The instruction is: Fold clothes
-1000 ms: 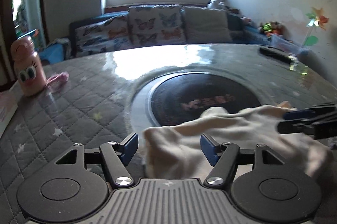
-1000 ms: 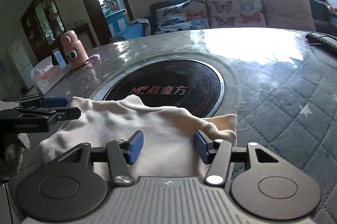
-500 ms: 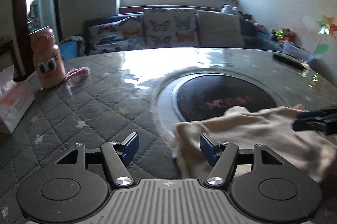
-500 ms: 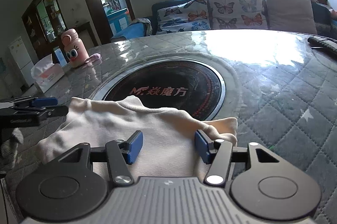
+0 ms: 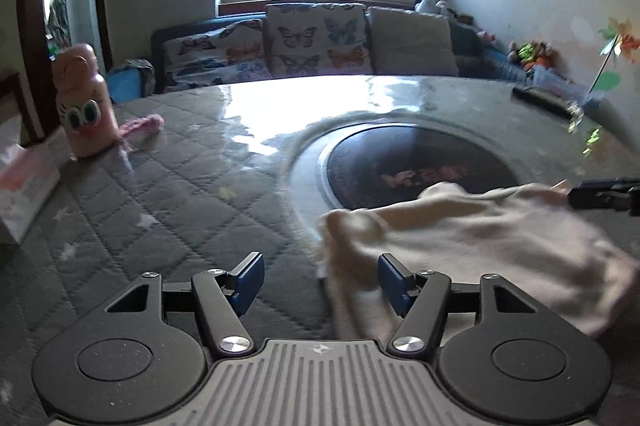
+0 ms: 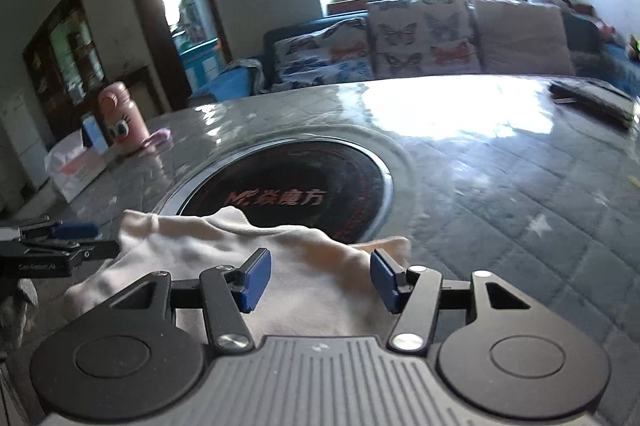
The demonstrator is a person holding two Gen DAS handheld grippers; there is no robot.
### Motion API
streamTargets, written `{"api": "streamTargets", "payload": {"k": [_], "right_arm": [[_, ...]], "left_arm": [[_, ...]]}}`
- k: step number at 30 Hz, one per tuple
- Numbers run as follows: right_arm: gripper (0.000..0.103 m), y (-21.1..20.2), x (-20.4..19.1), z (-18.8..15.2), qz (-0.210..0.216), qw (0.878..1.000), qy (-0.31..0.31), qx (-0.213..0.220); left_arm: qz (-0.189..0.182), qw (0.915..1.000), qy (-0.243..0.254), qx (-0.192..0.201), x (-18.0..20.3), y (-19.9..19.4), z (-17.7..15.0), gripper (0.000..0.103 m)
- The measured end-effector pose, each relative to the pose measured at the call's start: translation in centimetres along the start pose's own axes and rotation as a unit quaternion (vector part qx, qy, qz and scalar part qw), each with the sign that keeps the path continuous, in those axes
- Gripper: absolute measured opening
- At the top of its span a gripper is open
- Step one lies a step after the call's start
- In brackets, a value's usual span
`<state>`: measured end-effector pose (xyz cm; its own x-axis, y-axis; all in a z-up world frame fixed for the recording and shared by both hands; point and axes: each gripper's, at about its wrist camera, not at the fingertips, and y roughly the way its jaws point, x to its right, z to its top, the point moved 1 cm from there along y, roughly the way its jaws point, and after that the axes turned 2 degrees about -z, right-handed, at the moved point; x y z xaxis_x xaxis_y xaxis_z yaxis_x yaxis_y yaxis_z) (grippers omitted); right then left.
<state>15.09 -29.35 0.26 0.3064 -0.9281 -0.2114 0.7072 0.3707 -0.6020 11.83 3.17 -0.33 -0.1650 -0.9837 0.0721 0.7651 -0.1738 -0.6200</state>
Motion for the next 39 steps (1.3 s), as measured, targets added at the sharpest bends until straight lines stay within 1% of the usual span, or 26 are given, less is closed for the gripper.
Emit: {"api": "streamTargets", "payload": {"k": [2,5,8,9,11,13,16,18,20,22,23,24,27,32,34,39], "right_arm": [[0.056,-0.3,0.6,-0.4,-0.016,1.000,0.005,-0.005],[0.056,-0.2,1.6,-0.8,-0.026,0.999,0.019,-0.016],[0.056,0.2,2.0,-1.0,-0.026,0.999,0.028,-0.023],[0.055,0.5,2.1,-1.1,-0.024,0.999,0.032,-0.026],[0.052,0.9,2.3,-1.3,-0.022,0.999,0.038,-0.031],[0.051,1.2,2.2,-1.4,-0.020,0.998,0.041,-0.030],[0.041,1.4,2.0,-1.4,-0.019,0.998,0.043,-0.030],[0.029,1.4,1.9,-1.5,-0.018,0.998,0.042,-0.032],[0.024,1.4,1.9,-1.5,-0.015,0.998,0.046,-0.033],[0.019,1.4,1.8,-1.5,-0.014,0.998,0.049,-0.032],[0.015,1.4,1.7,-1.5,-0.013,0.998,0.050,-0.031],[0.013,1.4,1.7,-1.4,-0.013,0.998,0.052,-0.030],[0.012,1.1,1.2,-1.2,-0.017,0.998,0.050,-0.025],[0.011,0.3,0.2,-0.1,-0.008,0.999,0.044,-0.012],[0.010,0.1,-0.9,0.7,0.000,1.000,0.027,-0.008],[0.010,0.8,-4.7,2.7,0.034,0.999,-0.015,-0.007]], "left_arm": [[-0.005,0.9999,-0.004,-0.009,0.3,0.3,-0.1,0.065],[-0.008,0.9997,-0.012,-0.019,0.5,0.8,-0.4,0.060],[-0.012,0.9994,-0.021,-0.023,0.6,0.8,-0.5,0.054],[-0.014,0.9994,-0.023,-0.024,0.7,0.8,-0.5,0.050],[-0.019,0.9991,-0.027,-0.026,0.8,0.9,-0.5,0.045],[-0.020,0.9989,-0.031,-0.028,0.9,1.0,-0.5,0.045],[-0.020,0.9985,-0.042,-0.030,0.7,1.0,-0.5,0.045],[-0.020,0.9985,-0.041,-0.029,0.7,1.0,-0.6,0.044],[-0.025,0.9982,-0.046,-0.029,0.6,1.0,-0.6,0.042],[-0.034,0.9974,-0.057,-0.029,0.5,1.1,-0.6,0.035],[-0.040,0.9968,-0.063,-0.029,0.4,1.1,-0.5,0.027],[-0.047,0.9960,-0.070,-0.028,0.3,1.1,-0.5,0.022],[-0.045,0.9960,-0.075,-0.017,0.3,0.6,-0.5,0.013],[-0.039,0.9959,-0.082,0.008,0.0,-1.2,-0.5,0.011],[-0.036,0.9956,-0.084,0.021,-0.4,-2.3,-0.4,0.011],[-0.005,0.9937,-0.101,0.047,-3.2,-5.4,-0.5,0.011]]}}
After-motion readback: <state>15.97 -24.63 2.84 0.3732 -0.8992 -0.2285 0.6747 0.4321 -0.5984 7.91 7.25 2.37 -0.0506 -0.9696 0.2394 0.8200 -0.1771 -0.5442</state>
